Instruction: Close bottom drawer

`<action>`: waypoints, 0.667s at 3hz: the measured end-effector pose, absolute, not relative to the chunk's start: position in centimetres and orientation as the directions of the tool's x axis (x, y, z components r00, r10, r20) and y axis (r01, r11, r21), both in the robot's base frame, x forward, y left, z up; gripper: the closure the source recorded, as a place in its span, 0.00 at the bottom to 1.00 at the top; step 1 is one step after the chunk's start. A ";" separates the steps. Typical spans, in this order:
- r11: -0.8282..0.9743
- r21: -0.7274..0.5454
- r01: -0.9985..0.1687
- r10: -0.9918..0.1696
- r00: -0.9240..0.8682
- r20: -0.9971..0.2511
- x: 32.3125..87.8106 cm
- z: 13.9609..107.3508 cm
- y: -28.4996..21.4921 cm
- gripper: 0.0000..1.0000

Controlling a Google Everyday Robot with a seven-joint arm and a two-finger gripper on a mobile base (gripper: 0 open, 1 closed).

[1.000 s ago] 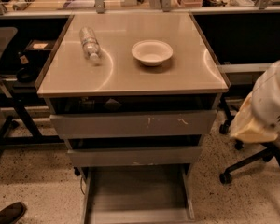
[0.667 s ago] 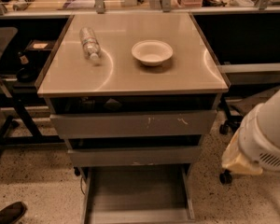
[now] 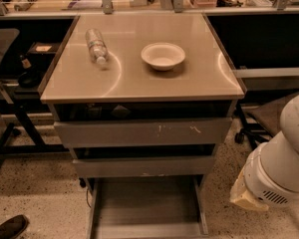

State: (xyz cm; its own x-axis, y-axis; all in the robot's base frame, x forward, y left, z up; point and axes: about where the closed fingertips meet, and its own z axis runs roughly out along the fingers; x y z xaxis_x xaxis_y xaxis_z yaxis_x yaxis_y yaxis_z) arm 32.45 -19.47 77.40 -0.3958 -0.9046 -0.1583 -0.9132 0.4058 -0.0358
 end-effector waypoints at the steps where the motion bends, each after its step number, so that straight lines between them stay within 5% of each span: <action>1: 0.420 0.038 -0.907 -0.893 -0.421 -0.162 31.3 73.4 -19.0 1.00; 2: 0.453 0.111 -0.884 -0.876 -0.465 -0.131 29.6 66.9 -18.4 1.00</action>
Offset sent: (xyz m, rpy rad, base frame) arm -0.0527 0.0159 -0.1941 0.0411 0.2458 -0.1209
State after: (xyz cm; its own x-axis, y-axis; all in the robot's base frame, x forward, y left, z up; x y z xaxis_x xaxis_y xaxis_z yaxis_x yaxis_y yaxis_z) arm 29.56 -18.45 66.87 -0.4652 -0.8755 -0.1308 -0.8844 0.4534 0.1107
